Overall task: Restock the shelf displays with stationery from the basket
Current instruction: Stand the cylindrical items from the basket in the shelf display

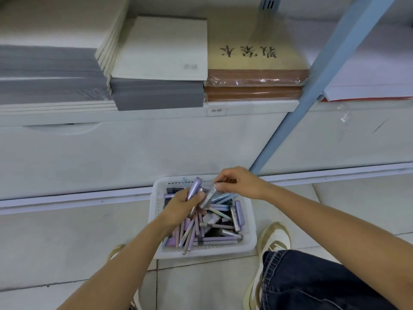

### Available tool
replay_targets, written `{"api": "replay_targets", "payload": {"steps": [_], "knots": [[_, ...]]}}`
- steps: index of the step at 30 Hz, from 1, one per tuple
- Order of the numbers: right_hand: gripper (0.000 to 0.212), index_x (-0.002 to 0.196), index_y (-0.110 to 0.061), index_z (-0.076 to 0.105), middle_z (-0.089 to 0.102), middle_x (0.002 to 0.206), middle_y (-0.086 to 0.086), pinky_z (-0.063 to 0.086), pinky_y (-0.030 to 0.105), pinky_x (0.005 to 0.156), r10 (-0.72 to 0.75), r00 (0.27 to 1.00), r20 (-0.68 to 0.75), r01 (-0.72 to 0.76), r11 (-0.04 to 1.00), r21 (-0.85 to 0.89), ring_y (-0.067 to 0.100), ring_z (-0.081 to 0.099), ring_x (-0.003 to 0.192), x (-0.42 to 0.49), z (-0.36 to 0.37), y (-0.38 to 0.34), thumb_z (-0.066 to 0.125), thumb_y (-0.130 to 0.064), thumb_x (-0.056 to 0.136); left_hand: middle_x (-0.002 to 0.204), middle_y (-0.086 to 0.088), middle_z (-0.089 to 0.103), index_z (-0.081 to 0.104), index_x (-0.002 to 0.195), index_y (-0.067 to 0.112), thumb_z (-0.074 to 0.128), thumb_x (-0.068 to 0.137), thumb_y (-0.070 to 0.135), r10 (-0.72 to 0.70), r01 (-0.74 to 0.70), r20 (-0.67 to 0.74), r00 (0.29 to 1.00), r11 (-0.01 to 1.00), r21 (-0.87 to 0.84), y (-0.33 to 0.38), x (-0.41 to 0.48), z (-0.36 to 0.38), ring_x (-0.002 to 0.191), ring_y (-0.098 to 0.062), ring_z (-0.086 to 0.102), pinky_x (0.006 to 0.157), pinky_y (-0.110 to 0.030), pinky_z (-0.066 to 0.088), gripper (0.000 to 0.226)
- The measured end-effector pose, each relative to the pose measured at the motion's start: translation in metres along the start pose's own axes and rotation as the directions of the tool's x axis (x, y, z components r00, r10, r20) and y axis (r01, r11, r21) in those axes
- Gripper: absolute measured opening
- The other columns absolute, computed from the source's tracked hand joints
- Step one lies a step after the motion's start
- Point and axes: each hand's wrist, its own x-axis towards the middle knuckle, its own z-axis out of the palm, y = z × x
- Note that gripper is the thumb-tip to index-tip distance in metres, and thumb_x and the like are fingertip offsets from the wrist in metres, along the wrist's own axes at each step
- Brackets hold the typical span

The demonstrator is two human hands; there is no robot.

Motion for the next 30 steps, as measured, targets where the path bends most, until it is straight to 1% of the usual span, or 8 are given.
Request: {"api": "replay_targets", "payload": {"steps": [7,11,16,20,23,26,28,30], "knots": [[0.017,0.106,-0.003,0.068,0.068,0.083,0.002,0.053,0.022,0.068,-0.195,0.943,-0.268,0.229,0.968,0.103,0.007,0.062,0.069,-0.026,-0.050,-0.089,0.063,-0.011,0.092,0.085,-0.006,0.071,0.058,0.101,0.011,0.055,0.097,0.015,0.290,-0.296,-0.082,0.954,0.952,-0.082,0.097,-0.031,0.004,0.062,-0.012,0.062,0.054,-0.021,0.045,0.006],[0.023,0.111,0.001,0.067,0.069,0.091,0.012,0.055,0.020,0.071,-0.315,0.856,-0.411,0.384,0.918,0.097,0.008,0.065,0.074,-0.057,-0.075,-0.146,0.065,-0.004,0.088,0.089,-0.010,0.071,0.059,0.106,0.012,0.056,0.097,0.019,0.431,-0.440,-0.109,0.896,0.893,-0.090,0.155,-0.057,0.007,0.065,-0.012,0.062,0.054,-0.021,0.044,0.012],[0.025,0.110,-0.002,0.065,0.069,0.105,0.020,0.054,0.026,0.087,-0.479,0.674,-0.562,0.570,0.821,-0.016,0.018,0.066,0.094,-0.098,-0.112,-0.214,0.067,0.001,0.086,0.093,-0.012,0.072,0.058,0.115,0.013,0.052,0.098,0.026,0.571,-0.586,-0.139,0.809,0.803,-0.111,0.225,-0.089,0.003,0.072,-0.017,0.067,0.059,-0.027,0.051,0.022],[0.023,0.108,-0.007,0.064,0.068,0.103,0.017,0.053,0.024,0.085,-0.629,0.470,-0.619,0.719,0.680,-0.146,0.020,0.065,0.095,-0.126,-0.152,-0.268,0.064,0.003,0.087,0.083,-0.004,0.072,0.059,0.112,0.020,0.052,0.099,0.029,0.680,-0.696,-0.155,0.717,0.712,-0.093,0.282,-0.115,0.000,0.066,-0.015,0.065,0.051,-0.024,0.050,0.017],[0.020,0.105,-0.012,0.065,0.068,0.099,0.011,0.053,0.025,0.082,-0.662,0.333,-0.671,0.700,0.650,-0.294,0.017,0.065,0.089,-0.134,-0.188,-0.296,0.064,0.000,0.089,0.078,-0.003,0.070,0.061,0.113,0.018,0.053,0.098,0.030,0.736,-0.747,-0.139,0.663,0.663,-0.054,0.315,-0.126,-0.001,0.062,-0.014,0.060,0.047,-0.022,0.043,0.021],[0.019,0.106,-0.010,0.067,0.069,0.097,0.006,0.054,0.026,0.082,-0.619,0.230,-0.751,0.539,0.724,-0.431,0.017,0.065,0.088,-0.128,-0.222,-0.308,0.064,-0.004,0.089,0.078,-0.001,0.069,0.061,0.115,0.013,0.055,0.097,0.031,0.745,-0.754,-0.139,0.652,0.657,-0.018,0.340,-0.129,0.000,0.062,-0.010,0.059,0.048,-0.019,0.041,0.026],[0.019,0.107,-0.010,0.069,0.070,0.096,0.004,0.054,0.027,0.084,-0.614,0.238,-0.752,0.383,0.771,-0.509,0.015,0.063,0.086,-0.119,-0.234,-0.306,0.064,-0.005,0.089,0.080,0.000,0.069,0.061,0.114,0.013,0.054,0.097,0.031,0.745,-0.752,-0.148,0.651,0.659,0.004,0.352,-0.128,0.001,0.063,-0.009,0.060,0.049,-0.018,0.042,0.026],[0.019,0.108,-0.010,0.069,0.070,0.095,0.004,0.053,0.029,0.086,-0.604,0.302,-0.738,0.275,0.796,-0.539,0.015,0.063,0.086,-0.112,-0.237,-0.300,0.064,-0.008,0.089,0.079,0.001,0.070,0.062,0.111,0.015,0.054,0.097,0.031,0.746,-0.753,-0.159,0.647,0.658,0.022,0.360,-0.125,0.000,0.064,-0.009,0.061,0.050,-0.018,0.043,0.022]]}}
